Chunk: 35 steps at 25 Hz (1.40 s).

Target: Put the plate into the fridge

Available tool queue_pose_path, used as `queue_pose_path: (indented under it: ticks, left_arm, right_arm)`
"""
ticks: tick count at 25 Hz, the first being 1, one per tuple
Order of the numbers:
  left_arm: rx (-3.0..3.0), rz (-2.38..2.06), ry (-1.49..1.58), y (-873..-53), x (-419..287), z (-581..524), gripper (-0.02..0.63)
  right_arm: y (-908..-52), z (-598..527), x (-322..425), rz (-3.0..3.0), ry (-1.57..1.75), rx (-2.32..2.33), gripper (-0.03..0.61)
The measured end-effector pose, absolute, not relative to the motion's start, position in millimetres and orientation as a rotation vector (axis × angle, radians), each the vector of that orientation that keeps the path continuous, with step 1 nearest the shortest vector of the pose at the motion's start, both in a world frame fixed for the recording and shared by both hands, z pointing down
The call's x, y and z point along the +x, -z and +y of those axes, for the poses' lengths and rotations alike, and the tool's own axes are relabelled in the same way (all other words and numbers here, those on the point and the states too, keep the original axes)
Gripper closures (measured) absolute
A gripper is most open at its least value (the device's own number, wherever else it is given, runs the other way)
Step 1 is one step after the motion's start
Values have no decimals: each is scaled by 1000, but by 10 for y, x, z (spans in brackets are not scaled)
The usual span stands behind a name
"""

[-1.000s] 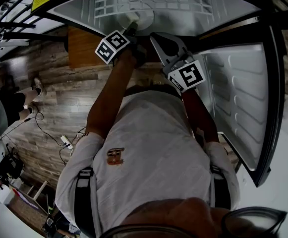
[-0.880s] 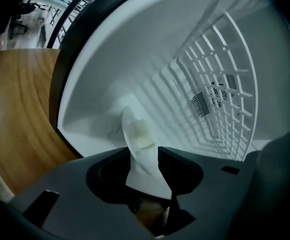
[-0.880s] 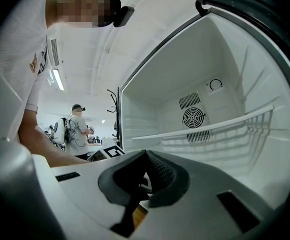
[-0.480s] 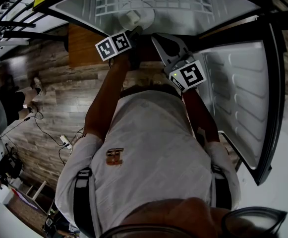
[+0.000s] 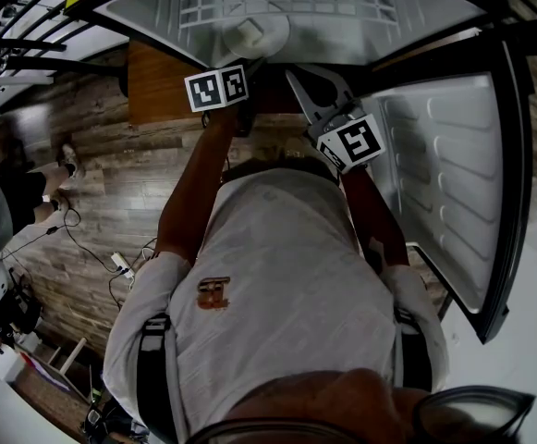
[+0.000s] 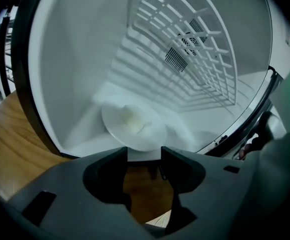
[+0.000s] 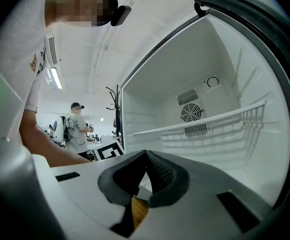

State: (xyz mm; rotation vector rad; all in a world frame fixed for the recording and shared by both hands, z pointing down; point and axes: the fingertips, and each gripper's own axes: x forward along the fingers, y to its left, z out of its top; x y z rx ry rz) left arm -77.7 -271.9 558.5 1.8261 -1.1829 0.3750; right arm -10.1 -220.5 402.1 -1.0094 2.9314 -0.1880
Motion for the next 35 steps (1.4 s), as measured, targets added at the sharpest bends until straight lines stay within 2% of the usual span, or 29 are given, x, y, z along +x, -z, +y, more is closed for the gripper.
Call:
queue_pose_path:
  ticks: [9, 17, 28, 35]
  left_arm:
    - [1869, -1218, -369, -5504, -859, -2630, 405]
    - [2083, -1273, -230, -5006, -872, -2591, 411]
    - [2493, -1348, 24, -4102, -840, -2396, 565]
    - [2693, -1368, 102, -3648, -826, -2206, 584]
  right_arm:
    - [-4045, -2209, -72, 2931, 186, -1034, 546]
    - [-4013, -2185, -115, 2933, 173, -1038, 546]
    - [-3738, -2109, -220, 2896, 141, -998, 546]
    - [-3565, -2016, -320, 2886, 88, -981, 546]
